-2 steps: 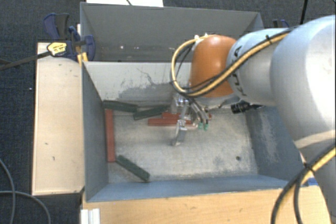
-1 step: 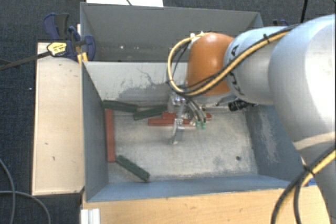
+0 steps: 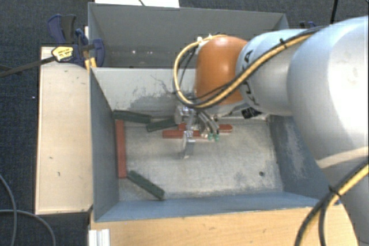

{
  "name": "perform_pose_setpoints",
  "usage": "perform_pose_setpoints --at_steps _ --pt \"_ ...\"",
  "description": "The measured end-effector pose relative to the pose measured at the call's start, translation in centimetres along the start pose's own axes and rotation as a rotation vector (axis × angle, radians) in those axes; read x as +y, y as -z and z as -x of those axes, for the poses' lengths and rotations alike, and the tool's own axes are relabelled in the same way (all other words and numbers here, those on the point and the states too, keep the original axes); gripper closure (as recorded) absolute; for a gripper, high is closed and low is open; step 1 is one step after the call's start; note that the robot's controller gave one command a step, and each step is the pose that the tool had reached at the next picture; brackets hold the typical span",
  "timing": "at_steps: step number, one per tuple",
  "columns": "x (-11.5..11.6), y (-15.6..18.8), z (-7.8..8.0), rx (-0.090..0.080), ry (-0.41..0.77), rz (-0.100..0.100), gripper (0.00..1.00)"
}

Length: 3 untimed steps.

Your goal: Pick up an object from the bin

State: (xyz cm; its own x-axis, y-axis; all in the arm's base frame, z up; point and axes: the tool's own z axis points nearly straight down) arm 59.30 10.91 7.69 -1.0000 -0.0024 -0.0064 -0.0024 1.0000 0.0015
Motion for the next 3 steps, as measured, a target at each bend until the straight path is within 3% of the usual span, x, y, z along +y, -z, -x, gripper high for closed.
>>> perform_pose_setpoints --at_steps 1,2,3 --pt "1.4 -0.4 -0.5 0.005 0.139 0.000 1.00" --pt "1.3 -0.4 -0.5 0.005 0.140 0.000 1.00" --pt "-2.1 12.9 -2.6 0.004 0.217 -0.001 1.00"
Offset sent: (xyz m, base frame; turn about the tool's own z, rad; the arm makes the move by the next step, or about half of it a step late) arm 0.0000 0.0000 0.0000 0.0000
